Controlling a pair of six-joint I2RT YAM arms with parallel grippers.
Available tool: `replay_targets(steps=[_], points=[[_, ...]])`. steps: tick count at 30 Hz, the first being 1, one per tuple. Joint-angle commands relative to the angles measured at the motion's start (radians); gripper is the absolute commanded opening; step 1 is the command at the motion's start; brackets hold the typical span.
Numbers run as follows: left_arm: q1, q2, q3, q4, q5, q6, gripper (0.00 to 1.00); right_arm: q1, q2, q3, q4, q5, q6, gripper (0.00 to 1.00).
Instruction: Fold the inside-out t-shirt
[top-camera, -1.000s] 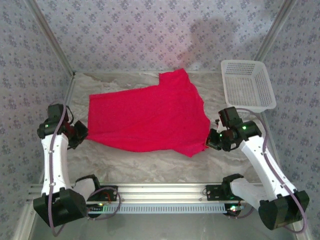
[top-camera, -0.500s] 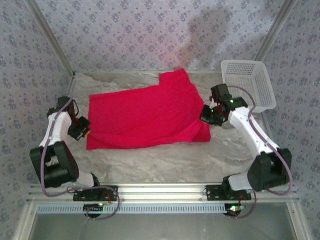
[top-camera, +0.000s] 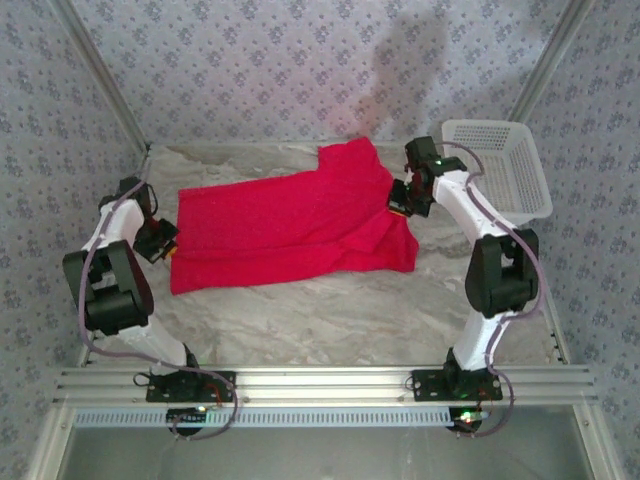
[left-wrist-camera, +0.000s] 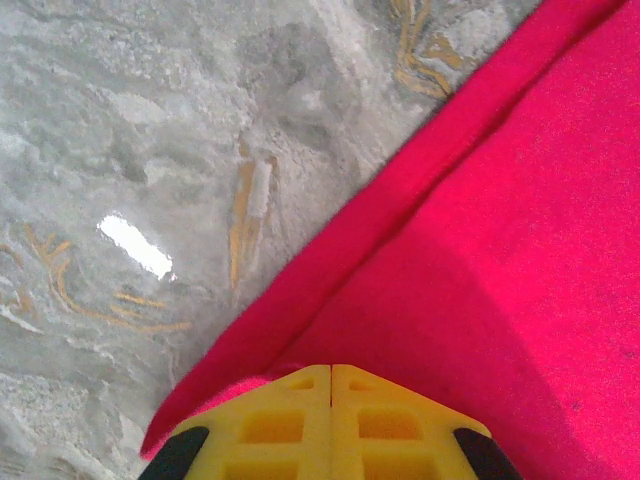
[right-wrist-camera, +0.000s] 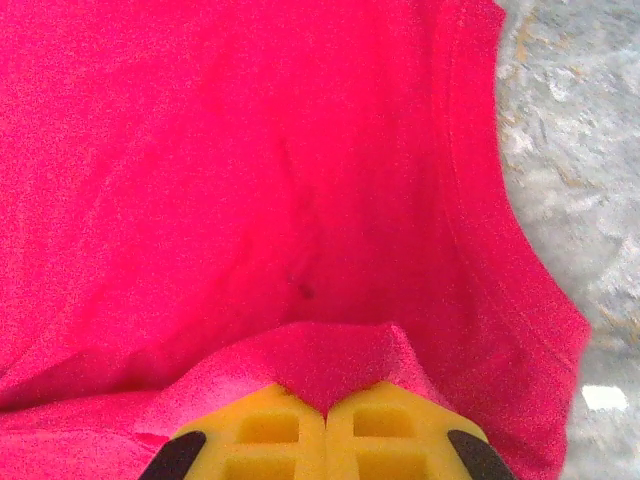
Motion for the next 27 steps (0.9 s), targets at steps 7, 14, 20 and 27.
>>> replay_targets(steps=[7, 14, 20, 27], points=[[0.008, 0.1, 0.07, -0.007, -0.054, 0.03, 0.06, -0.017, 0.247, 0.279, -0.092, -0.004, -0.04, 0.0], [-0.052, 0.023, 0.098, -0.02, -0.13, 0.018, 0.42, 0.0, 0.248, 0.383, -0.196, 0.026, -0.094, 0.39], [-0.172, -0.193, -0.111, 0.123, 0.017, -0.048, 0.41, 0.074, 0.08, 0.019, -0.006, -0.066, -0.04, 0.41], [-0.205, -0.231, -0.249, 0.194, 0.128, -0.08, 0.38, 0.11, 0.127, -0.099, 0.108, -0.126, 0.016, 0.42]])
